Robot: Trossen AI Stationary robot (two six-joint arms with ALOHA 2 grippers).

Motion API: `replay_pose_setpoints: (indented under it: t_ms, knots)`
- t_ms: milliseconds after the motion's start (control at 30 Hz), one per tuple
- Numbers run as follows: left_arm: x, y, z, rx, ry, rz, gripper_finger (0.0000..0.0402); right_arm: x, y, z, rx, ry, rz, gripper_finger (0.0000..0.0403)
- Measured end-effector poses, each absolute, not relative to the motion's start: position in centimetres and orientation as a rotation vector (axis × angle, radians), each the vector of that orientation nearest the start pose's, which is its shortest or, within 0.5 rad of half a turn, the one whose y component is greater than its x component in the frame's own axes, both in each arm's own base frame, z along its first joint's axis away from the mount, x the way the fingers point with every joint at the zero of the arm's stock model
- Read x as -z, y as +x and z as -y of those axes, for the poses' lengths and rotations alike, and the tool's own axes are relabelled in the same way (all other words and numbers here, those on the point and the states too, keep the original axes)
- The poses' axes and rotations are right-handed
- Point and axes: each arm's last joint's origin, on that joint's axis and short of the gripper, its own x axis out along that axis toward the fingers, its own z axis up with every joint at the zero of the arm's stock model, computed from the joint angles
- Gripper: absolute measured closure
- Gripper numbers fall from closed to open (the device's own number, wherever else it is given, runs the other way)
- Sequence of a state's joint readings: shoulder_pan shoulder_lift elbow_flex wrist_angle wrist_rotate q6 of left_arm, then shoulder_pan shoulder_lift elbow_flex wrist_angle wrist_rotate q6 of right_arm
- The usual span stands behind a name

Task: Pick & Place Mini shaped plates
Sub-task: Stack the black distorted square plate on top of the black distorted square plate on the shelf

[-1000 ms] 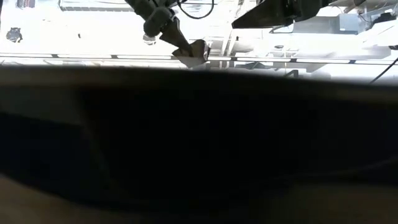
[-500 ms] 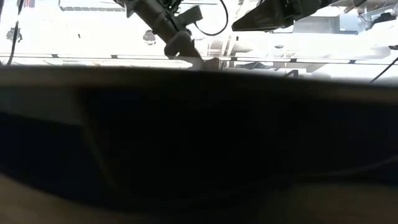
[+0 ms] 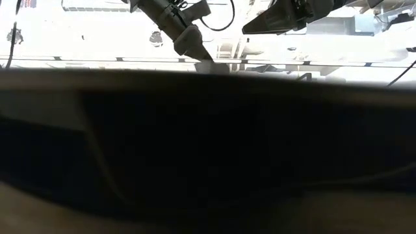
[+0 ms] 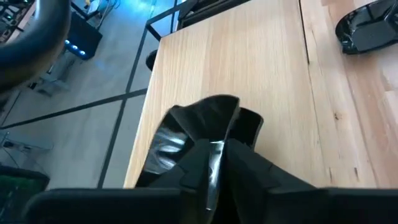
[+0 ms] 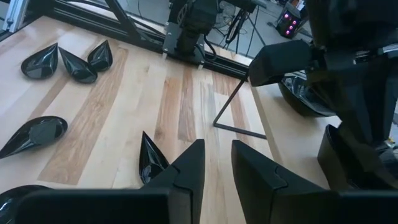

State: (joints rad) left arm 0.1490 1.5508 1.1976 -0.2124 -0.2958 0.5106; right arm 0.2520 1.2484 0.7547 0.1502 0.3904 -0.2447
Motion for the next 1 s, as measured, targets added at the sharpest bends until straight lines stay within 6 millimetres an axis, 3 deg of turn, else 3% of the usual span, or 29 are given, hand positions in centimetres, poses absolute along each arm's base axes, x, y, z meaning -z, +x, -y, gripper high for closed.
replay_pose_setpoints:
  t_ms: [100,200,367,533,667,833,1000]
  knots:
    - [-28.9,34.1,-5.5,-0.268,0.535,-0.66,0.0313,-25.9,26.4,-5.7,0.096,-0.351,-0.342,0.0329]
    - [-29.9,33.8,-3.8,-0.236,0.537,-0.613,0.0296,-25.9,26.4,-5.7,0.096,-0.351,-0.342,0.0329]
    - [-31.8,32.7,1.3,-0.121,0.44,-0.495,0.0284,-25.9,26.4,-5.7,0.096,-0.351,-0.343,0.0329]
    - [-32.3,31.6,7.6,0.217,0.229,-0.427,0.0288,-25.9,26.4,-5.7,0.096,-0.35,-0.342,0.0329]
    - [-30.5,31.2,12.8,0.391,0.149,-0.487,0.0294,-25.9,26.4,-5.7,0.096,-0.319,-0.338,0.0329]
    - [-26.9,31.4,18.1,0.501,0.196,-0.55,0.0294,-25.8,26.4,-6.6,-0.026,-0.235,-0.323,0.0329]
    - [-22.5,33.0,20.7,0.516,0.183,-0.594,0.0286,-25.2,26.5,-8.1,-0.105,-0.221,-0.333,0.0329]
